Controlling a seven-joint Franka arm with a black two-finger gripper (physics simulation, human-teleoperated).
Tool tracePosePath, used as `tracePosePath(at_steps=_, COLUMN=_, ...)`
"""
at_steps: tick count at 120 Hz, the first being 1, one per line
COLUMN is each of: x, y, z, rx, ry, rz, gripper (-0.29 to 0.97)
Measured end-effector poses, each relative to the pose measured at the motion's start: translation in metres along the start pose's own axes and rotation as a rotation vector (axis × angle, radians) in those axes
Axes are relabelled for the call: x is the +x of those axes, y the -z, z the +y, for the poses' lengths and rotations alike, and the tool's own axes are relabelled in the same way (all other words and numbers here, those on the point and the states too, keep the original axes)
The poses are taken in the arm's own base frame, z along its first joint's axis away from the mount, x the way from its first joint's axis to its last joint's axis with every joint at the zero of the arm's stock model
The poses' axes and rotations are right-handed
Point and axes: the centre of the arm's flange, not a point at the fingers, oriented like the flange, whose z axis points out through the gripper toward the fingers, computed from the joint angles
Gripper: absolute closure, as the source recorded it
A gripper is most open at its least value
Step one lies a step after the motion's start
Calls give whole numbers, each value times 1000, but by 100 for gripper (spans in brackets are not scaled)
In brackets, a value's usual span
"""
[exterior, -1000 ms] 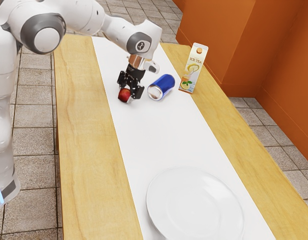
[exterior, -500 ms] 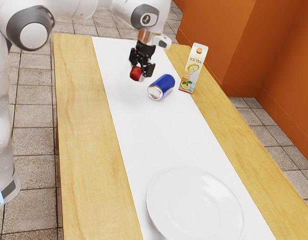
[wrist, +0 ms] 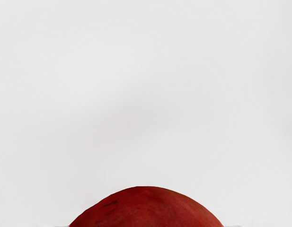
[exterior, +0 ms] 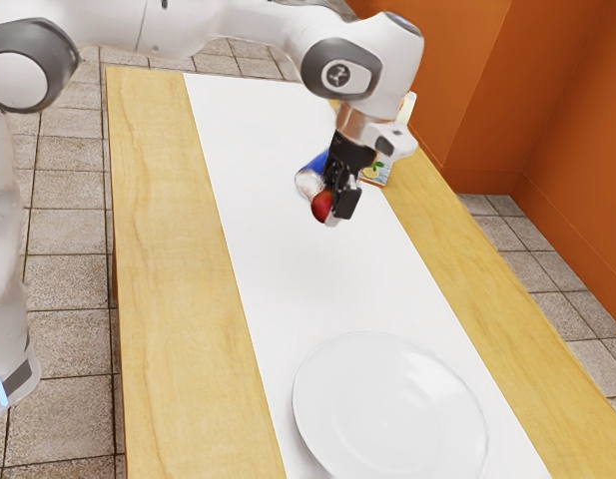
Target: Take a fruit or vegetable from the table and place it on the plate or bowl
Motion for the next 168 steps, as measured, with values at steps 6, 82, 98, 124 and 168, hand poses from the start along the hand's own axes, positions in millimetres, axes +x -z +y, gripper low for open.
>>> tracePosePath(at_steps=6, x=-1, y=0, z=36, rx=6, ry=-56, rz=-12, gripper=28)
tracePosePath(at_steps=82, x=-125, y=-22, z=396, rx=77, ry=-684, rz=-78, gripper=28)
tracePosePath(at_steps=98, x=-148, y=-23, z=423, rx=86, ry=-741, rz=-80, gripper=28)
tracePosePath(at_steps=124, x=-112, y=-20, z=385, rx=81, ry=-637, rz=-83, gripper=28)
tracePosePath(at_steps=168, x=9, y=0, z=-9, rx=-17, ry=131, rz=-68, gripper=28)
